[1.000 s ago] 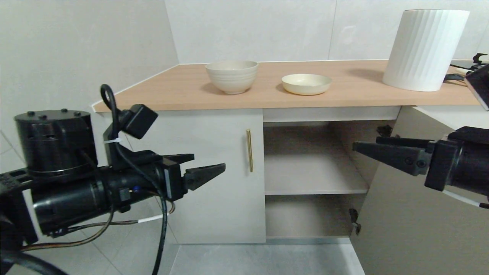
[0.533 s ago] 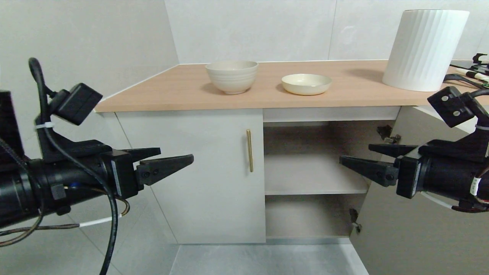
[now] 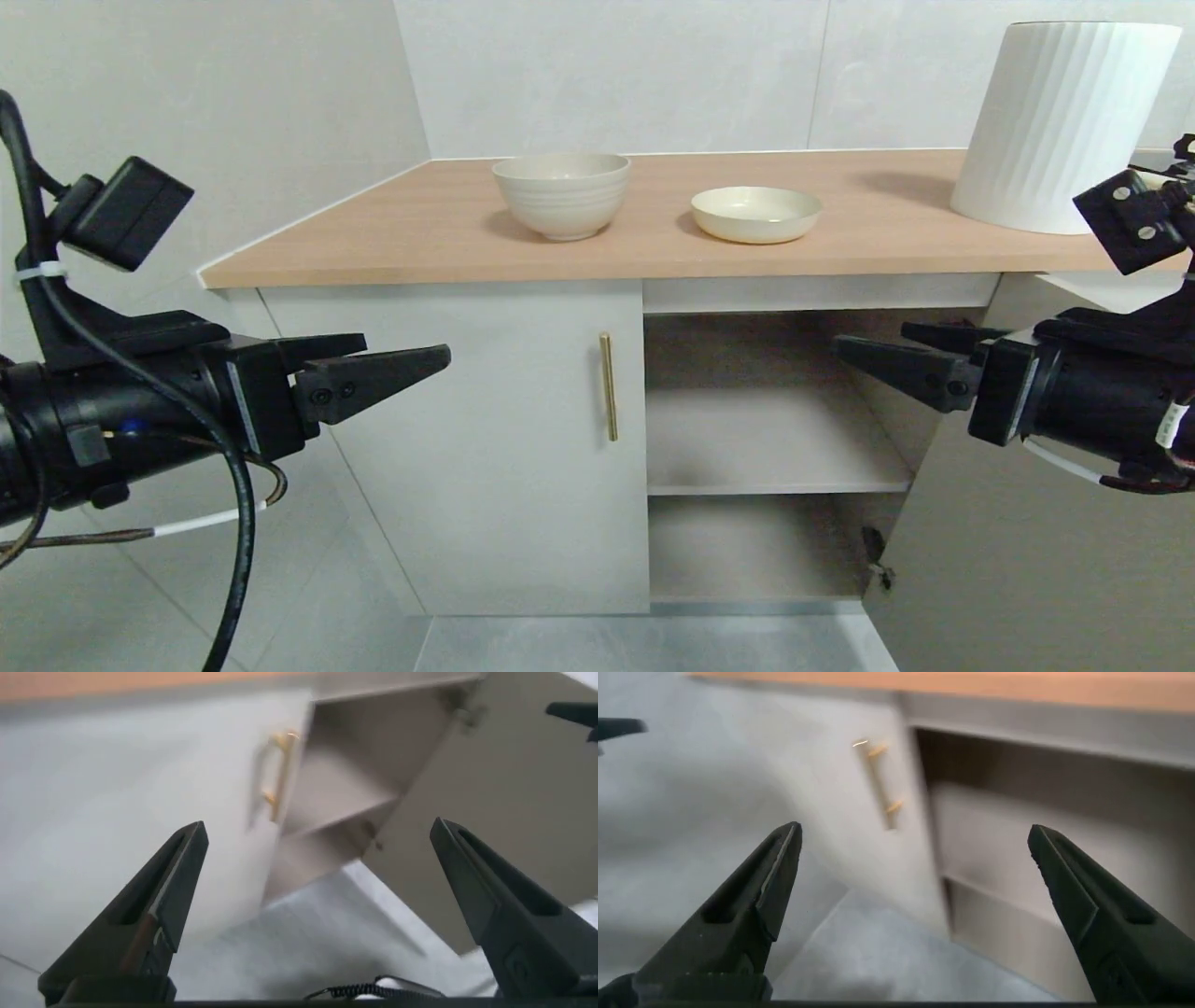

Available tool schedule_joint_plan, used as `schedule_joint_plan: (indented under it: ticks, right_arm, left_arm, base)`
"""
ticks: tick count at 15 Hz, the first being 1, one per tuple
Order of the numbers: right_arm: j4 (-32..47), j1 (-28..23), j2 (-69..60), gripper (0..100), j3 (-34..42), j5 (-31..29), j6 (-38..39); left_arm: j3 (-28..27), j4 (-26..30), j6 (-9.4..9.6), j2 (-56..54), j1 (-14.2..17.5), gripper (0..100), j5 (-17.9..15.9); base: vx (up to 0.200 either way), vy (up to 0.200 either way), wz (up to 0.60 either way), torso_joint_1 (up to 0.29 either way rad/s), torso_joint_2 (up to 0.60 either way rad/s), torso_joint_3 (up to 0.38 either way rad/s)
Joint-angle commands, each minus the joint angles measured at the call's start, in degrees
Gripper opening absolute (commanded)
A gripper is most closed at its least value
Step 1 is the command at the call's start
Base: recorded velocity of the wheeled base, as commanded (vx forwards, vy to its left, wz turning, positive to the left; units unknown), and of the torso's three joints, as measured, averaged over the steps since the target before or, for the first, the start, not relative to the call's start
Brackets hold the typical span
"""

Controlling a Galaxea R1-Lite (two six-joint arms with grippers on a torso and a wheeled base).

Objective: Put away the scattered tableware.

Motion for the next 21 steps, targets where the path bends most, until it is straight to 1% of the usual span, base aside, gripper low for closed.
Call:
schedule_joint_plan:
  ticks: [1,5,6,8,10,15,16,17,21]
  right_arm:
    - [0.01,0.07,-0.39,100,0.38,0.04,0.04]
    - [0.01,-0.02,-0.56,100,1.26,-0.22,-0.14]
    - [-0.17,-0.02,-0.65,100,0.99,-0.84,-0.05]
    - [-0.61,-0.02,-0.21,100,0.82,-1.98,-0.22]
    - [-2.80,-0.02,1.46,100,0.90,-2.51,-0.40]
    - [-3.15,-0.02,1.90,100,0.20,-4.18,-0.31]
    - [-3.15,-0.02,1.90,100,-0.06,-5.85,-0.31]
    - [-3.15,0.07,1.99,100,-0.15,-6.20,-0.40]
    - [-3.15,1.03,1.63,100,0.11,-6.20,-0.49]
  left_arm:
    - [-0.13,0.01,-0.02,-0.04,0.10,100,0.04]
    - [-0.40,0.01,-0.19,-0.31,0.62,100,0.12]
    - [-0.40,-0.08,-0.90,-0.66,0.62,100,0.04]
    - [-1.01,-0.34,-3.27,-1.10,0.62,100,0.04]
    - [-1.10,-0.34,-4.15,-1.27,0.62,100,-0.14]
    - [-1.10,-0.34,-4.15,-1.01,0.62,100,-0.23]
    - [-1.10,-0.34,-4.15,-0.92,0.62,100,-0.23]
    - [-1.19,-0.34,-4.15,-0.92,0.62,100,-0.32]
    - [-1.19,-0.34,-4.15,-0.92,0.62,100,-0.32]
  base:
    - [0.200,0.000,0.00,0.012,0.01,0.002]
    - [0.200,0.000,0.00,0.001,0.00,0.002]
    - [0.000,0.000,0.00,0.000,0.00,0.000]
    - [0.000,0.000,0.00,0.000,0.00,0.000]
    - [0.000,0.000,0.00,0.000,0.00,0.000]
    - [0.000,0.000,0.00,0.000,0.00,0.000]
    - [0.000,0.000,0.00,0.000,0.00,0.000]
    - [0.000,0.000,0.00,0.000,0.00,0.000]
    - [0.000,0.000,0.00,0.001,-0.04,-0.040]
